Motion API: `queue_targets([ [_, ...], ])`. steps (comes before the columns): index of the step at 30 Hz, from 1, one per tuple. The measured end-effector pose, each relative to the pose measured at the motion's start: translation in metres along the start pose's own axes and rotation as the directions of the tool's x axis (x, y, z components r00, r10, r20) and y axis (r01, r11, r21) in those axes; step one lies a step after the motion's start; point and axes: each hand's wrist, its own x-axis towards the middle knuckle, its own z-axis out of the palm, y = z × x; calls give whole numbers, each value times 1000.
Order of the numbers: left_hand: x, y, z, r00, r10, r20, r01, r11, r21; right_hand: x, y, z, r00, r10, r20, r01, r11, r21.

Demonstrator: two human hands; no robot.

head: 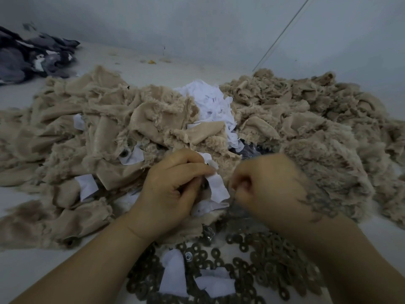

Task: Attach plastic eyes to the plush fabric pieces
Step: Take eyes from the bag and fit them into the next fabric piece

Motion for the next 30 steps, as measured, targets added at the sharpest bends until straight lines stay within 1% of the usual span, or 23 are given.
queue_targets([
  [1,0,1,1,1000,4,9,-4,1000,-10,-1,2,-2,982,9,-191,9,996,91],
  [2,0,2,1,1000,12,19,-11,1000,-17,-2,4,-4,924,18,-382,43,988,151],
  [3,-1,3,2,999,15,30,-14,1000,-20,-3,3,-2,865,20,-501,94,975,203],
  [4,-1,5,3,999,21,37,-20,1000,-23,-2,1,3,832,26,-554,139,958,253],
  [5,-1,6,4,999,25,47,-24,999,-28,-2,-3,8,817,25,-576,176,941,290],
  [7,-1,8,4,997,37,63,-35,999,-36,-1,-8,19,816,37,-577,202,916,345],
  [10,-1,9,5,998,37,45,-35,999,-40,4,-5,25,851,69,-521,211,864,458],
  [13,-1,10,4,999,-42,-23,40,997,-67,5,-4,26,888,96,-449,201,799,567],
  [15,-1,10,4,995,-88,-52,85,995,-56,4,-4,24,887,55,-458,234,802,549],
  [17,-1,11,4,989,-131,-69,127,990,-55,3,-4,24,864,22,-502,274,817,507],
  [20,-2,10,4,971,-221,-88,207,968,-145,3,-5,25,815,-57,-577,341,851,399],
  [23,-3,8,3,957,-281,-70,260,941,-215,4,-3,26,779,-174,-603,415,863,287],
  [26,-4,6,3,944,-327,-36,307,917,-254,5,0,26,779,-215,-589,436,861,263],
  [30,-5,5,5,930,-366,-34,338,889,-307,4,-3,26,802,-206,-560,430,850,303],
])
